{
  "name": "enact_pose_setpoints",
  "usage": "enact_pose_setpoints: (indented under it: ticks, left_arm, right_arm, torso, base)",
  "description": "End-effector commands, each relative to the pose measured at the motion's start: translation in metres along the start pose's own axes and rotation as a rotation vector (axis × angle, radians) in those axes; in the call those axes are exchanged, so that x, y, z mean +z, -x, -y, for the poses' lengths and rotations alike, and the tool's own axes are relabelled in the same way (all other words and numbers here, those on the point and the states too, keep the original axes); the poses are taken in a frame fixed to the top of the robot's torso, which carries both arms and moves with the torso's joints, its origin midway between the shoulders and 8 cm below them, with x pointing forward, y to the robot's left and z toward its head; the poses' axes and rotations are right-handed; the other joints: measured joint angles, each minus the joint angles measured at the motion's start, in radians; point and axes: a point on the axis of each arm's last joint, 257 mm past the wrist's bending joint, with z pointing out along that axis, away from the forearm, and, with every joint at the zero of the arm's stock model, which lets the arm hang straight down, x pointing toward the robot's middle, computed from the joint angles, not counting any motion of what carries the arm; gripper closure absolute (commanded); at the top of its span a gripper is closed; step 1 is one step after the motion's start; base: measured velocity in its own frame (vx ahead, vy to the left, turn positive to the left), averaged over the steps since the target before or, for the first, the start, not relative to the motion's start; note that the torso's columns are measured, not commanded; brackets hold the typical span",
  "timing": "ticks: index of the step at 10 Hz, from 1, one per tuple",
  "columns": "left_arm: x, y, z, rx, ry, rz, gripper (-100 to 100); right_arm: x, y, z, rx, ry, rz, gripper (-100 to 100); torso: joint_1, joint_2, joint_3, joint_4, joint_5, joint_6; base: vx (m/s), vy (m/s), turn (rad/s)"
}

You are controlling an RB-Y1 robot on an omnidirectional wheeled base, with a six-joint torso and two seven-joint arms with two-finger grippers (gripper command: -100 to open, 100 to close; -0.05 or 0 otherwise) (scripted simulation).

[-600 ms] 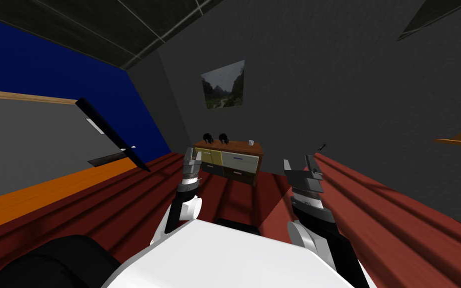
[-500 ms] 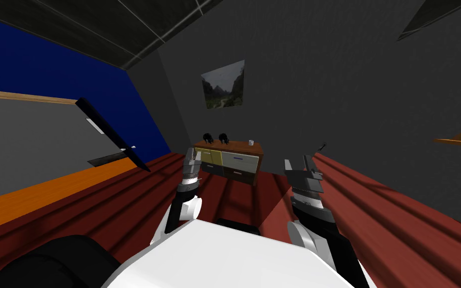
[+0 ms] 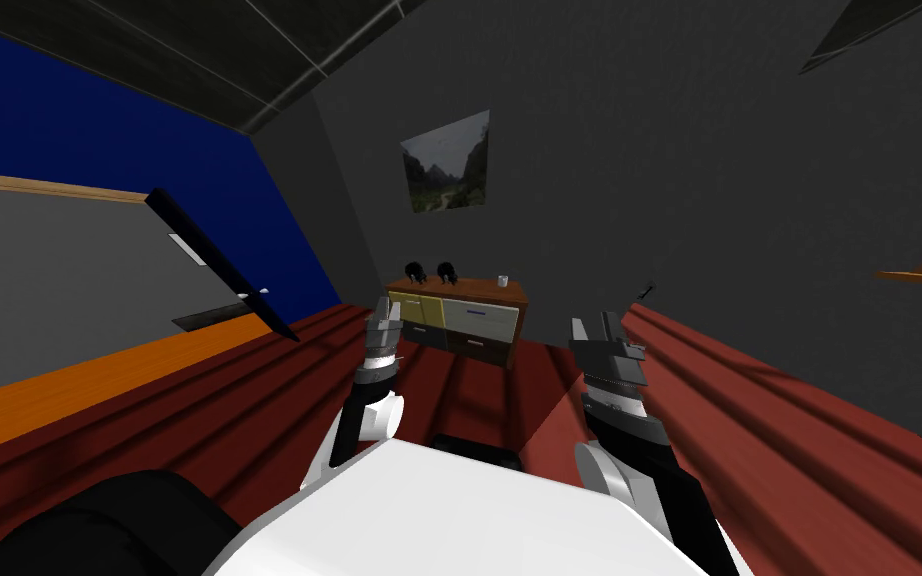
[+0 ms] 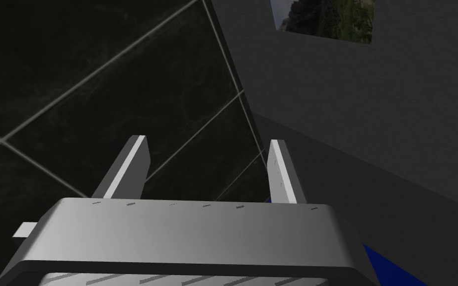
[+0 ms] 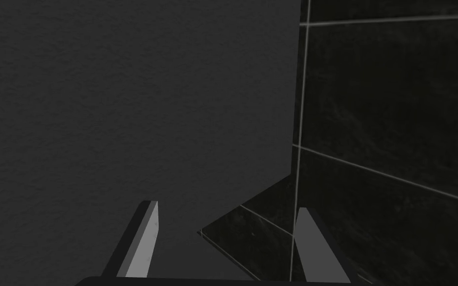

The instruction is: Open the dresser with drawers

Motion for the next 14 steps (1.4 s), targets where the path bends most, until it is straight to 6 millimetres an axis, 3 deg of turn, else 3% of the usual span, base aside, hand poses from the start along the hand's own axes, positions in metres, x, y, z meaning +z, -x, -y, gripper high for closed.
enact_pose_setpoints:
  ticks: [1,3,4,6,14]
  left_arm:
    - [0.0,0.0,0.0,0.0,0.0,0.0,0]
    - [0.0,0.0,0.0,0.0,0.0,0.0,0]
    - [-0.001,-0.005,-0.004,0.009,0.005,-0.034,-100]
    - [-0.005,-0.014,-0.015,0.022,0.018,-0.085,-100]
    - [-0.03,-0.036,-0.09,0.058,0.141,-0.212,-100]
  right_arm:
    - [0.0,0.0,0.0,0.0,0.0,0.0,0]
    - [0.0,0.0,0.0,0.0,0.0,0.0,0]
    - [0.0,0.0,0.0,0.0,0.0,0.0,0]
    - [0.0,0.0,0.0,0.0,-0.001,0.0,0]
    - [0.0,0.0,0.0,0.0,-0.001,0.0,0]
  torso:
    - [0.0,0.074,-0.147,0.074,0.0,0.0]
    - [0.0,0.222,-0.443,0.221,0.0,0.0]
    - [0.0,0.295,-0.59,0.295,0.0,0.0]
    - [0.0,0.337,-0.68,0.338,0.0,0.0]
    - [0.0,0.34,-0.685,0.342,0.0,0.0]
  base:
    - [0.0,0.0,0.0]
    - [0.0,0.0,0.0]
    - [0.024,-0.002,-0.013]
    - [0.047,-0.007,-0.02]
    - [0.104,-0.01,-0.032]
